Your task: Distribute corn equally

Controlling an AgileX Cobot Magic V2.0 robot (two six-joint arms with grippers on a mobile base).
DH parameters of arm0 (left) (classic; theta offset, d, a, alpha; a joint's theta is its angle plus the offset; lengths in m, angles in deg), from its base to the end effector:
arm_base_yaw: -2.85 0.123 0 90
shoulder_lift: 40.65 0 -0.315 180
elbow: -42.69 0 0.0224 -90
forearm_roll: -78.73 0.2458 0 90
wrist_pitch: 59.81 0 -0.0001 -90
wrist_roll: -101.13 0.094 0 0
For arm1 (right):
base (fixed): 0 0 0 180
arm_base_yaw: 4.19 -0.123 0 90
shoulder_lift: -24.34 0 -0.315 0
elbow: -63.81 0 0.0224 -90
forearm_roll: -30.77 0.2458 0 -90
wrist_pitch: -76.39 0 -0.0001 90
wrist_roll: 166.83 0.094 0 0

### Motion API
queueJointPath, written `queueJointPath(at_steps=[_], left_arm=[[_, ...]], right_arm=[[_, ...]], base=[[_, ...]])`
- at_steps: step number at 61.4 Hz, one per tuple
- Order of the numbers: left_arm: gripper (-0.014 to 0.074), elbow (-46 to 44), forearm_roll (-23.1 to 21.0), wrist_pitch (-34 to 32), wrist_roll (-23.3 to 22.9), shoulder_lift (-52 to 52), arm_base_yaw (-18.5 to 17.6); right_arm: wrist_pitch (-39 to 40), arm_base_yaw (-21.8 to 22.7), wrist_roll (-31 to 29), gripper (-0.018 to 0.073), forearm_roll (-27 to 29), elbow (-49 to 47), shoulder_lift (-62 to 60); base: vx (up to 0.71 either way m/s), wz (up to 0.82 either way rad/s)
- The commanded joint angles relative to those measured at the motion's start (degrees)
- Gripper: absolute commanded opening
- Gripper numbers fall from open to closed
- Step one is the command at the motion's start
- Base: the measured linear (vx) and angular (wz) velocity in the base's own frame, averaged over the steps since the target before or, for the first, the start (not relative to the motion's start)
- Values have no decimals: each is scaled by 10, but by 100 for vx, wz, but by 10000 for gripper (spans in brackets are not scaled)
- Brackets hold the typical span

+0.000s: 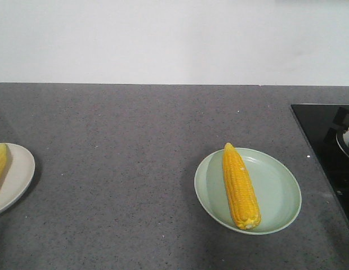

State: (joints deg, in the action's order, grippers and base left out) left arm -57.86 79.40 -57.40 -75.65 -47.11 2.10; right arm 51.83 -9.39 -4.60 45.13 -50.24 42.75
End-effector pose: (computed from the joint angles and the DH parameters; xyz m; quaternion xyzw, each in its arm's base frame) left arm 0.0245 -0.0003 0.2010 0.0280 0.6961 0.0198 0.7171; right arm 0.0313 0.0126 0.2396 -0.0997 0.8036 0.0446 0.5851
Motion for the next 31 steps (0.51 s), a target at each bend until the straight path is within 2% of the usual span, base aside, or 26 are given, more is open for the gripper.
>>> queueJointPath(at_steps=[1, 19, 25, 31], left_arm=[[-7, -1, -1, -42, -7, 9, 1], [-7, -1, -1, -42, -7, 9, 1], [-7, -1, -1, -42, -7, 9, 1], [-7, -1, -1, -42, -7, 9, 1]], right_arm=[[111, 0, 80, -4, -33, 40, -36], [220, 2, 306, -4, -224, 138, -117], [232, 9, 357, -4, -267, 142, -123], [246, 24, 371, -4, -284, 142, -123]], base=[[0, 0], [0, 0], [0, 0], [0, 0]])
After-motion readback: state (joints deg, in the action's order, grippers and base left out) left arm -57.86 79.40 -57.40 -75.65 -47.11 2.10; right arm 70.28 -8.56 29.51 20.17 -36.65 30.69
